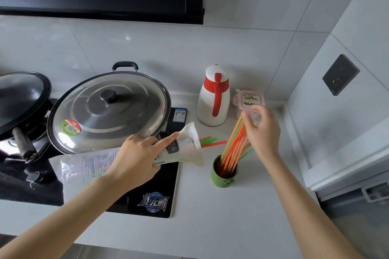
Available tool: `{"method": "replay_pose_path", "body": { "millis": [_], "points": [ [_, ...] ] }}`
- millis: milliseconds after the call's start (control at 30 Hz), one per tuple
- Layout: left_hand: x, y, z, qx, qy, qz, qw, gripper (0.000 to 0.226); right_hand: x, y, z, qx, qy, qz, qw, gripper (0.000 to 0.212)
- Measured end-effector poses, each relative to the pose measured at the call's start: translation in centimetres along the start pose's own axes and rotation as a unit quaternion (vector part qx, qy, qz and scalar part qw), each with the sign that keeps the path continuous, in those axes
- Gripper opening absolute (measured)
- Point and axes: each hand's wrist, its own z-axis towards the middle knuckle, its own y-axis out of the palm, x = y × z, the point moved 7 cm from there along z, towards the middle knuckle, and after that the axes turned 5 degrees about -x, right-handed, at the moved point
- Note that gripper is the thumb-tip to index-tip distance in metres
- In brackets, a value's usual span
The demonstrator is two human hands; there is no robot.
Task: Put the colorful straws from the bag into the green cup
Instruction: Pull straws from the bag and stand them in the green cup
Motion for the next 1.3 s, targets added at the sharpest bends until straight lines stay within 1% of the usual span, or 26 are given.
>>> {"method": "replay_pose_path", "body": {
  "millis": [33, 67, 100, 133, 167, 200, 233, 300, 333, 367, 400, 467, 500, 567, 667, 767, 900, 933, 1000, 1033, 1100, 1167, 1300],
  "points": [
    [0.0, -0.1, 0.1, 0.002, 0.0, -0.001, 1.0, 0.088, -1.1, -1.6, -0.5, 0.074, -0.047, -0.013, 0.996, 0.021],
    [0.0, -0.3, 0.2, 0.003, 0.0, -0.001, 1.0, 0.088, -1.6, -2.7, -1.3, 0.112, -0.066, 0.019, 0.991, 0.021],
    [0.1, -0.5, 0.4, 0.006, 0.0, 0.0, 1.0, 0.089, -1.6, -3.1, -2.3, 0.11, -0.052, 0.084, 0.989, 0.024],
    [0.1, -0.7, 0.6, 0.011, 0.001, 0.002, 1.0, 0.089, -1.2, -2.6, -3.4, 0.079, -0.013, 0.167, 0.983, 0.027],
    [0.2, -0.9, 0.7, 0.016, 0.001, 0.007, 1.0, 0.09, -0.8, -1.3, -4.7, 0.025, 0.043, 0.242, 0.969, 0.03],
    [0.3, -1.1, 0.9, 0.021, 0.003, 0.014, 1.0, 0.091, -0.5, 0.5, -6.1, -0.038, 0.103, 0.301, 0.947, 0.034],
    [0.5, -1.2, 1.1, 0.024, 0.007, 0.021, 0.999, 0.092, -0.4, 2.6, -7.3, -0.105, 0.161, 0.346, 0.918, 0.04],
    [1.3, -1.4, 1.5, 0.032, 0.023, 0.035, 0.999, 0.093, -1.1, 6.1, -9.1, -0.214, 0.254, 0.419, 0.845, 0.05],
    [1.8, -1.4, 1.6, 0.036, 0.034, 0.041, 0.998, 0.093, -1.7, 7.3, -9.4, -0.248, 0.276, 0.449, 0.813, 0.052],
    [2.3, -1.5, 1.8, 0.039, 0.045, 0.047, 0.997, 0.093, -2.2, 8.0, -9.3, -0.26, 0.283, 0.48, 0.789, 0.052],
    [2.7, -1.6, 1.9, 0.044, 0.055, 0.054, 0.996, 0.093, -2.6, 8.4, -9.0, -0.247, 0.29, 0.508, 0.772, 0.05],
    [3.2, -1.8, 2.1, 0.055, 0.069, 0.066, 0.994, 0.092, -2.4, 8.5, -8.3, -0.197, 0.314, 0.542, 0.754, 0.035],
    [3.4, -1.9, 2.2, 0.06, 0.072, 0.07, 0.993, 0.092, -2.2, 8.5, -8.1, -0.18, 0.322, 0.547, 0.751, 0.028],
    [3.6, -2.0, 2.2, 0.067, 0.07, 0.074, 0.993, 0.091, -2.1, 8.3, -7.9, -0.16, 0.324, 0.56, 0.746, 0.024],
    [3.4, -1.9, 1.8, 0.067, 0.068, 0.06, 0.994, 0.092, -1.1, 6.7, -6.9, -0.104, 0.321, 0.604, 0.722, 0.031],
    [2.7, -1.7, 1.2, 0.069, 0.056, 0.027, 0.996, 0.093, -0.6, 4.6, -5.4, -0.074, 0.295, 0.64, 0.706, 0.031],
    [2.7, -1.4, 0.6, 0.074, 0.041, -0.055, 0.995, 0.087, -0.7, 2.9, -3.9, -0.063, 0.26, 0.639, 0.721, 0.036],
    [2.8, -1.3, 0.4, 0.075, 0.039, -0.071, 0.994, 0.085, -0.9, 2.2, -3.5, -0.043, 0.248, 0.655, 0.712, 0.037],
    [2.9, -1.3, 0.2, 0.079, 0.036, -0.09, 0.992, 0.083, -1.0, 0.5, -2.4, 0.013, 0.231, 0.707, 0.669, 0.042],
    [2.9, -1.4, 0.1, 0.081, 0.034, -0.095, 0.992, 0.082, -0.9, -0.5, -1.9, 0.039, 0.224, 0.719, 0.656, 0.046],
    [2.9, -1.5, 0.1, 0.084, 0.033, -0.101, 0.991, 0.082, -0.9, -2.2, -1.2, 0.07, 0.218, 0.716, 0.659, 0.048],
    [3.1, -1.7, 0.1, 0.087, 0.032, -0.104, 0.99, 0.082, -1.0, -2.9, -0.9, 0.078, 0.21, 0.719, 0.658, 0.047],
    [3.5, -2.1, 0.5, 0.092, 0.029, -0.114, 0.989, 0.082, -1.9, -1.8, -1.4, 0.071, 0.225, 0.733, 0.638, 0.041]
  ]
}}
